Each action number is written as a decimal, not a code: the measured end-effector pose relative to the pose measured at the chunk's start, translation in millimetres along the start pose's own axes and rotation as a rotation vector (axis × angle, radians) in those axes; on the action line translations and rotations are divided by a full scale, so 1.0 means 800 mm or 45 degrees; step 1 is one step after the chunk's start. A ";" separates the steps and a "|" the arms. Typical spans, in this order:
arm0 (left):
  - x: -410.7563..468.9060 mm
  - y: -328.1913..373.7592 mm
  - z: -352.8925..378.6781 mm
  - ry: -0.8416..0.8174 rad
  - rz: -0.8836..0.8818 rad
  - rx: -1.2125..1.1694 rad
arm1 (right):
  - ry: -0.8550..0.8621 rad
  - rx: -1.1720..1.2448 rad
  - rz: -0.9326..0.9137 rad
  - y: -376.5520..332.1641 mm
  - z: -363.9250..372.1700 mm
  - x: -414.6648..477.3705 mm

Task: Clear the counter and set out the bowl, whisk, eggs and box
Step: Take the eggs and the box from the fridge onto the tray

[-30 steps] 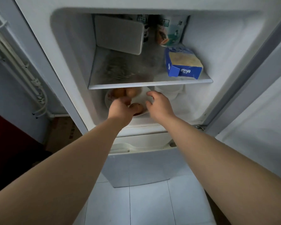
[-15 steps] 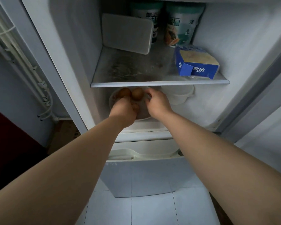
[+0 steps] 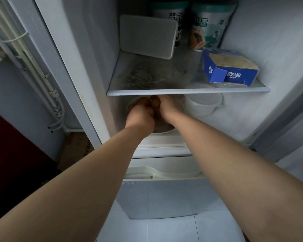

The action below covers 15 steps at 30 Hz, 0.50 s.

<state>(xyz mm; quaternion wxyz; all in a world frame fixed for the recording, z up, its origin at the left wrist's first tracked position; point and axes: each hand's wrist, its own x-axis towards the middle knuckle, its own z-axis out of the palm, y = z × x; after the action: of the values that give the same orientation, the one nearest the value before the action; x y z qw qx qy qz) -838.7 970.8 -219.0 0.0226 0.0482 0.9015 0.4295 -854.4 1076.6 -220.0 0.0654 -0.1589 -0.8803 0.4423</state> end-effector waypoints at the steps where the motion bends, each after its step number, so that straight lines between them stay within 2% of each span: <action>1: -0.001 -0.001 0.001 0.000 0.008 0.025 | 0.009 -0.012 -0.017 -0.001 0.000 0.000; 5: -0.003 -0.003 0.003 0.038 -0.020 0.019 | -0.056 -0.186 -0.185 0.007 -0.005 -0.002; 8: -0.013 0.004 0.000 0.045 -0.042 0.035 | 0.019 -0.178 -0.210 0.009 -0.022 -0.024; 15: -0.084 0.047 -0.023 -0.062 -0.212 0.166 | -0.111 -0.149 -0.160 0.000 -0.068 -0.101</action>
<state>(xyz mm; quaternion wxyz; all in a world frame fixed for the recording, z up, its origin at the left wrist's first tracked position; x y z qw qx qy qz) -770.9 972.8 -178.2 0.0769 -0.0151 0.9276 0.3653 -764.5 1090.5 -185.8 0.0452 -0.0877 -0.9148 0.3918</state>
